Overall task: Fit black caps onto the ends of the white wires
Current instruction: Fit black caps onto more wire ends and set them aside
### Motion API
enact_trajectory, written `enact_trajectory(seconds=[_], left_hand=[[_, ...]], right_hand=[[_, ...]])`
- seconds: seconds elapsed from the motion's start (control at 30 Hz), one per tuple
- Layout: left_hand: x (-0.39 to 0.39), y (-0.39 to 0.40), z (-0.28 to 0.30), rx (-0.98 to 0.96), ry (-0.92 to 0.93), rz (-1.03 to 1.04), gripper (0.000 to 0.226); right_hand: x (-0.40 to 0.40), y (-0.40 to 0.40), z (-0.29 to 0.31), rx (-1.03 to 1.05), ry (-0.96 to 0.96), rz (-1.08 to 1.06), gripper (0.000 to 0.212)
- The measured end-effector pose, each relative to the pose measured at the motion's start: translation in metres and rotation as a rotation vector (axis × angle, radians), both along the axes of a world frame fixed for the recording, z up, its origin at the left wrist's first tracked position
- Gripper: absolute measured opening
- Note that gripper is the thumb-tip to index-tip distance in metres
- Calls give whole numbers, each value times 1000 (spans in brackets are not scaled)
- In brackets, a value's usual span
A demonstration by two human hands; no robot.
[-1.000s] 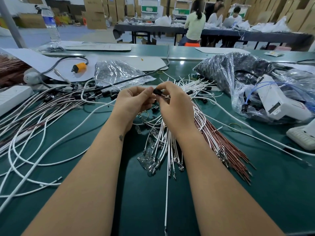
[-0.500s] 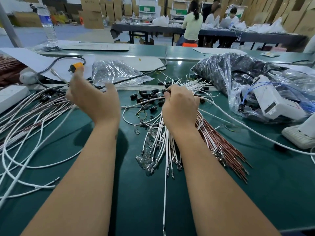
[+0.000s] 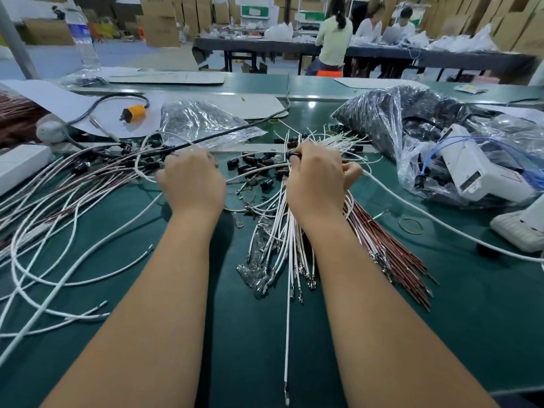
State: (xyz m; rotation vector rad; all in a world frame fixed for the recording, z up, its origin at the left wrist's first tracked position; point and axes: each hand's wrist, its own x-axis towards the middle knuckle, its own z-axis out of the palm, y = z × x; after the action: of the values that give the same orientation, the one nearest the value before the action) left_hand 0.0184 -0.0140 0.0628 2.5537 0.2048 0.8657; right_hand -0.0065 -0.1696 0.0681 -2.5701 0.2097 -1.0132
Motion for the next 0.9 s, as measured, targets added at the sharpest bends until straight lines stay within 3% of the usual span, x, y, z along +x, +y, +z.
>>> enact_trajectory(seconds=[0.1, 0.23, 0.43, 0.57, 0.63, 0.9], left_hand=[[-5, -16, 0, 144, -86, -182, 44], [-4, -40, 1, 138, -158, -520, 31], [6, -15, -6, -65, 4, -286, 31], [-5, -30, 1, -181, -114, -537, 23], [-8, -34, 3, -300, -66, -632, 18], [-6, -27, 4, -592, 56, -639, 14]], right_hand=[[-1, 5, 0, 6, 22, 97, 13], [-2, 8, 1, 37, 6, 199, 13], [1, 3, 1, 137, 66, 197, 15], [-2, 6, 4, 218, 80, 345, 15], [-3, 7, 4, 251, 90, 387, 15], [-6, 6, 6, 420, 0, 392, 11]])
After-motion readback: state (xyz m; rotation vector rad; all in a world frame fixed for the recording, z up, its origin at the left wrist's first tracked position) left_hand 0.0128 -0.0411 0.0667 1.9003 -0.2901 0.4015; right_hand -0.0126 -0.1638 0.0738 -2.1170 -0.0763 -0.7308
